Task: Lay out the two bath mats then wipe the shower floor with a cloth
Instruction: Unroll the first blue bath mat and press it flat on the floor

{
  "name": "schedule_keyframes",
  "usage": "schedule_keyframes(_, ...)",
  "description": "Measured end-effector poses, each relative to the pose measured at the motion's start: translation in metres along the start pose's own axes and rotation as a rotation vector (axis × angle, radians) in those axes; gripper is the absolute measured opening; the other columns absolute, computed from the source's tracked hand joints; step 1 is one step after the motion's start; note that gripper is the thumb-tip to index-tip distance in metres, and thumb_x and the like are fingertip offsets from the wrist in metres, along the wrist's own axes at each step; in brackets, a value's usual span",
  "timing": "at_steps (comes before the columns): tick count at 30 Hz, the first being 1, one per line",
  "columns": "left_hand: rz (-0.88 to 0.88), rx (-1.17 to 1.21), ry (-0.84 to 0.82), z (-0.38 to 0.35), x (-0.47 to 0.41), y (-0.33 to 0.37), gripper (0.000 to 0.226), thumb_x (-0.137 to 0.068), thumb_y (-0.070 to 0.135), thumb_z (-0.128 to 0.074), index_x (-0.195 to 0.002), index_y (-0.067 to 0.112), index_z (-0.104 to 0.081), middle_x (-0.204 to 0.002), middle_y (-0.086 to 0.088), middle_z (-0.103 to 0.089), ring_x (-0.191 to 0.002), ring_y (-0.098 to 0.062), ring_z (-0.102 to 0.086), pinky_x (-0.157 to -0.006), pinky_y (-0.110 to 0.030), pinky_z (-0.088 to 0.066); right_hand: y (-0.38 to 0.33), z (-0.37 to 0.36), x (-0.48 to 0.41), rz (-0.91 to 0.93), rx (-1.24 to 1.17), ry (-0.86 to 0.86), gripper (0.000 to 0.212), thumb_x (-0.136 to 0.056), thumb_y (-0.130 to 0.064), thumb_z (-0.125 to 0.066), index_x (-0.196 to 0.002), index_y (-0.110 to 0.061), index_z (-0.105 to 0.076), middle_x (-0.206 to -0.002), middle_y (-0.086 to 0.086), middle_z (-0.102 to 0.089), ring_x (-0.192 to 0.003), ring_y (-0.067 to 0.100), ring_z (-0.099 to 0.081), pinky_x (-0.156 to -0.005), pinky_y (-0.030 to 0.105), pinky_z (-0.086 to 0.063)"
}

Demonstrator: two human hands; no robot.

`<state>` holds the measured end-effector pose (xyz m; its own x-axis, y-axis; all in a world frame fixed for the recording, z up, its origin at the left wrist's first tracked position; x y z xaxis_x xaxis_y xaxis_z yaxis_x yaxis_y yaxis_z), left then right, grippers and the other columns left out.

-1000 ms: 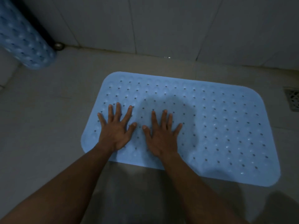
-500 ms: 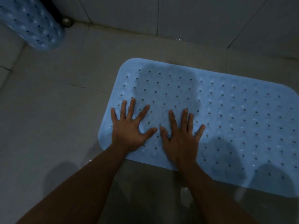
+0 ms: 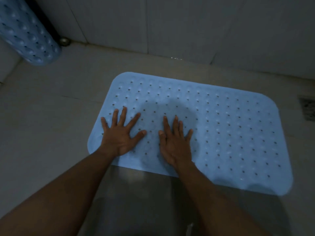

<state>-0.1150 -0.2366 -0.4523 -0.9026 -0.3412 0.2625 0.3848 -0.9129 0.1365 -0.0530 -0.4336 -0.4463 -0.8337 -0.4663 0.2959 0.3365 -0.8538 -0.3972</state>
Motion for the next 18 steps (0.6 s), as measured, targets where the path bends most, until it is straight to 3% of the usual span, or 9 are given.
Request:
schedule_keyframes(4,0.045,-0.005,0.042,0.009,0.007,0.034,0.089,-0.08,0.091,-0.005,-0.157,0.047,-0.002,-0.167,-0.007,0.014,-0.152,-0.031,0.017,-0.115,-0.068,0.01,0.044,0.035,0.022,0.041,-0.136,0.079,0.059,-0.105,-0.048,-0.018,-0.158,-0.032,0.003,-0.167,0.01,0.009,-0.154,0.023,0.01,-0.122,0.043,0.013)
schedule_keyframes(7,-0.118,-0.019,0.119,0.007,0.012,0.104,0.094,-0.077,0.09,-0.014,-0.158,0.043,-0.007,-0.167,-0.012,0.011,-0.153,-0.032,0.015,-0.116,-0.068,0.006,0.107,0.059,0.038,-0.065,-0.038,0.171,0.066,-0.099,-0.053,-0.014,-0.159,-0.029,-0.002,-0.167,0.011,0.004,-0.154,0.025,0.008,-0.122,0.051,0.011)
schedule_keyframes(11,-0.272,0.042,0.147,-0.006,0.011,0.212,0.088,-0.082,0.084,-0.018,-0.158,0.042,-0.012,-0.168,-0.011,0.006,-0.153,-0.034,0.011,-0.115,-0.07,0.004,0.197,0.091,0.052,-0.185,0.134,0.181,0.065,-0.102,-0.058,-0.017,-0.159,-0.035,0.006,-0.167,0.01,0.009,-0.153,0.028,0.011,-0.12,0.059,0.009)
schedule_keyframes(14,-0.283,0.023,0.094,-0.026,0.007,0.267,0.082,-0.084,0.086,-0.017,-0.156,0.05,-0.003,-0.167,-0.006,0.014,-0.151,-0.038,0.019,-0.111,-0.074,0.009,0.241,0.1,0.052,-0.205,0.202,0.129,0.066,-0.101,-0.063,-0.014,-0.157,-0.038,0.012,-0.166,0.007,0.015,-0.152,0.027,0.018,-0.118,0.061,0.014)
schedule_keyframes(18,-0.233,-0.07,0.021,-0.046,0.005,0.285,0.087,-0.077,0.095,-0.015,-0.15,0.057,0.015,-0.165,0.001,0.024,-0.146,-0.044,0.027,-0.107,-0.077,0.013,0.261,0.092,0.053,-0.209,0.226,0.146,0.061,-0.103,-0.056,-0.009,-0.158,-0.036,0.009,-0.168,0.003,0.007,-0.153,0.022,0.014,-0.117,0.064,0.007)
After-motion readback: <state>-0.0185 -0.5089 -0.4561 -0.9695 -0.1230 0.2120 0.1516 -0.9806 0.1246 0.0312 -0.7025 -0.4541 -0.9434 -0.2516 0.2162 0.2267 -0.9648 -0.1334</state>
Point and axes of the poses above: each hand's wrist, its own x-axis away from the middle knuckle, its own z-axis out of the back of the hand, y = z × x, the point moved 7 cm from there along -x, towards the middle knuckle
